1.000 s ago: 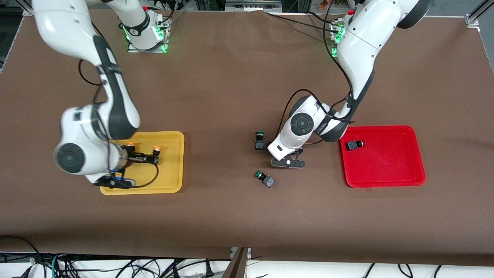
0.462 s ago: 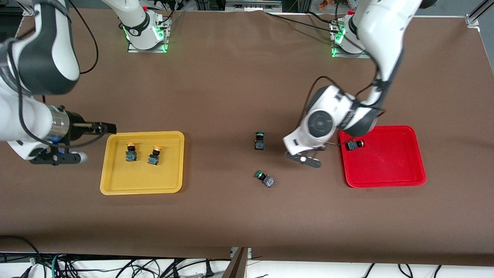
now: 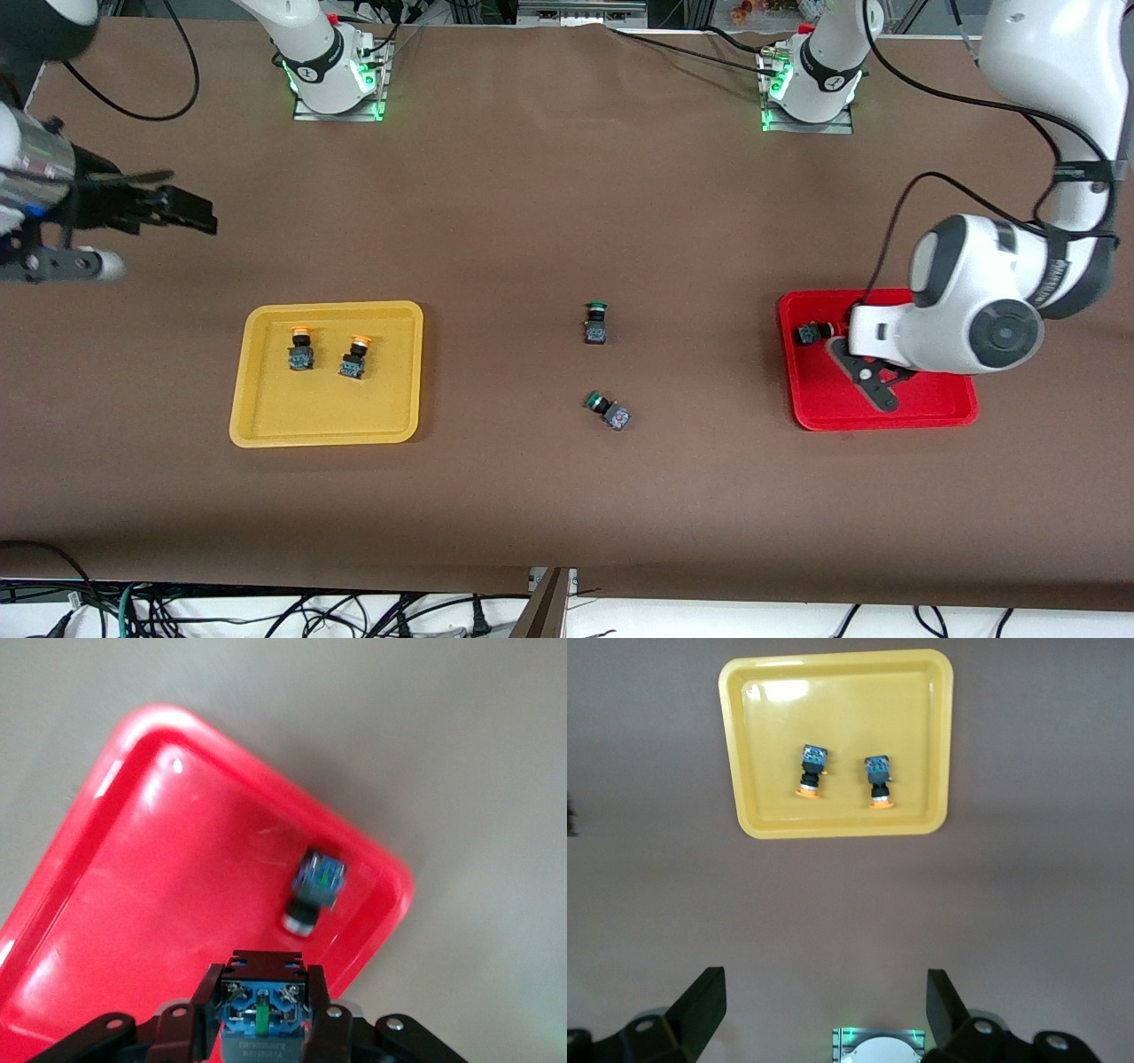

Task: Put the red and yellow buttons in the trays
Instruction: 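Lower the red button into the red tray and open the left gripper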

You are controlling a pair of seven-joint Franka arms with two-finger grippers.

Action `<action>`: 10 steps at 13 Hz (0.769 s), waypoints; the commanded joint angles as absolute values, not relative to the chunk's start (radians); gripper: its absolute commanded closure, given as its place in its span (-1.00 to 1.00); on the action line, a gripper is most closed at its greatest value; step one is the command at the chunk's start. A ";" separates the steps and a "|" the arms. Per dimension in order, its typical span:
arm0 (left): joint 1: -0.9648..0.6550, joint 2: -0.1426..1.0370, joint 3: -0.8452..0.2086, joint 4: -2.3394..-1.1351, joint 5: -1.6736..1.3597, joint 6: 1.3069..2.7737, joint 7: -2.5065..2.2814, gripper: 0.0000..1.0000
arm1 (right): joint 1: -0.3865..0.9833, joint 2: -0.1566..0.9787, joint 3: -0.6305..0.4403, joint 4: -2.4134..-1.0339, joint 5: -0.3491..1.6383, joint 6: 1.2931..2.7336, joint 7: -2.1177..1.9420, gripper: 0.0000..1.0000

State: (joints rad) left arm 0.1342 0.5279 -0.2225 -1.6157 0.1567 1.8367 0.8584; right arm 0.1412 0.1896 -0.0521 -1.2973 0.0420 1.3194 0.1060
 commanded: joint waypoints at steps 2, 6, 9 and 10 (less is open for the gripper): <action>0.133 0.532 -0.232 -1.773 0.352 2.012 0.991 0.98 | 0.075 0.020 -0.021 -1.426 0.032 1.342 0.106 -1.00; 0.230 0.496 -0.247 -1.959 0.370 2.287 1.012 -0.99 | 0.086 0.017 -0.018 -1.444 0.018 1.333 0.104 -1.00; 0.226 0.392 -0.282 -1.915 0.300 2.138 0.947 -1.00 | 0.091 0.021 -0.018 -1.440 0.008 1.332 0.104 -1.00; 0.225 0.343 -0.296 -1.864 0.222 1.994 0.863 -1.00 | 0.091 0.023 -0.018 -1.440 0.006 1.331 0.104 -1.00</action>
State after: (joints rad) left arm 0.2239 0.4736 -0.2708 -1.8933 0.3044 2.1792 0.9404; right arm 0.0942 0.0342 -0.0266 -1.4283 0.0228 1.3238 0.1057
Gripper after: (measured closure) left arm 0.075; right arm 0.000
